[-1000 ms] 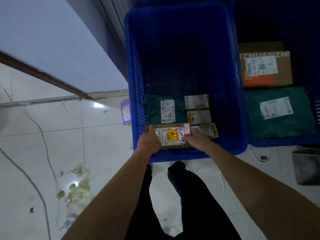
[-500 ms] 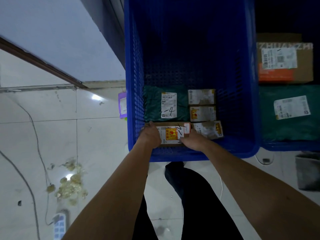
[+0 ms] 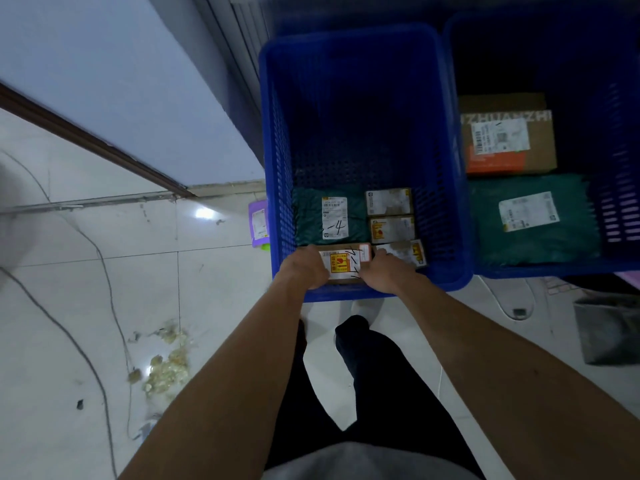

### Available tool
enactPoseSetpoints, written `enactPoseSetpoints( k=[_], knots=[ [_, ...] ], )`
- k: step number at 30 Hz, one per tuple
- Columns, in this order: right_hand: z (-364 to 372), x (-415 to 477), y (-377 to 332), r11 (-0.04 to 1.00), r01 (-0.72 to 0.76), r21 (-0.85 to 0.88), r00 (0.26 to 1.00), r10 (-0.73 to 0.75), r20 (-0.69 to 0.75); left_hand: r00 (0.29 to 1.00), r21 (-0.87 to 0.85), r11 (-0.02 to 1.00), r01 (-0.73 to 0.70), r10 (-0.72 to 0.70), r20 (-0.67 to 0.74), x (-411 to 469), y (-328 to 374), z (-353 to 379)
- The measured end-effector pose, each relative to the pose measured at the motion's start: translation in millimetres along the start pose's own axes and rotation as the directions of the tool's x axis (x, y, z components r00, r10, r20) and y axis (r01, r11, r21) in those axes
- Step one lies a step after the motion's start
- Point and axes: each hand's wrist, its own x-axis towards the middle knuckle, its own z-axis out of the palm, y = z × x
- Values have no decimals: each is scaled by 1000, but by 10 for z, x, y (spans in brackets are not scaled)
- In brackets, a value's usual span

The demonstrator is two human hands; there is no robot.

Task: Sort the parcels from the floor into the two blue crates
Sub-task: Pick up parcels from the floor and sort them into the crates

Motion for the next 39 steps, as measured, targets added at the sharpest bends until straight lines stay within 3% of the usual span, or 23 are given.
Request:
enactPoseSetpoints(
  k=[6,14,21,28,33,36,39],
  knots=[
    [-214,-634,-169,994,75,-73,997,-75,11,997,-329,941,74,-68,27,-486,-55,-400],
    [-254,-947,-679,957,224,-187,975,-221,34,993,-527,847,76,-112,-36,-1014,-538,-894],
    [-34,-920,-1317,956,279,-93,919,-294,-262,988,-461,875,147,-153,24,-816,-1335,-1279],
    [372,-747,-2262,974,179,-139,890,-221,-399,1000,-352,936,5,0,12,-68,-2232,-1599],
    [697,-533,-2938,984,144,-104,889,-175,-422,996,-217,976,-14,32,81,476,-3016,-1720],
    [928,-376,-3184,990,125,-73,925,-142,-352,993,-134,991,-6,22,119,609,-3233,-1803],
    [1121,-111,-3303,992,117,-56,952,-128,-277,994,-160,985,-59,72,81,666,-3216,-1889]
  ],
)
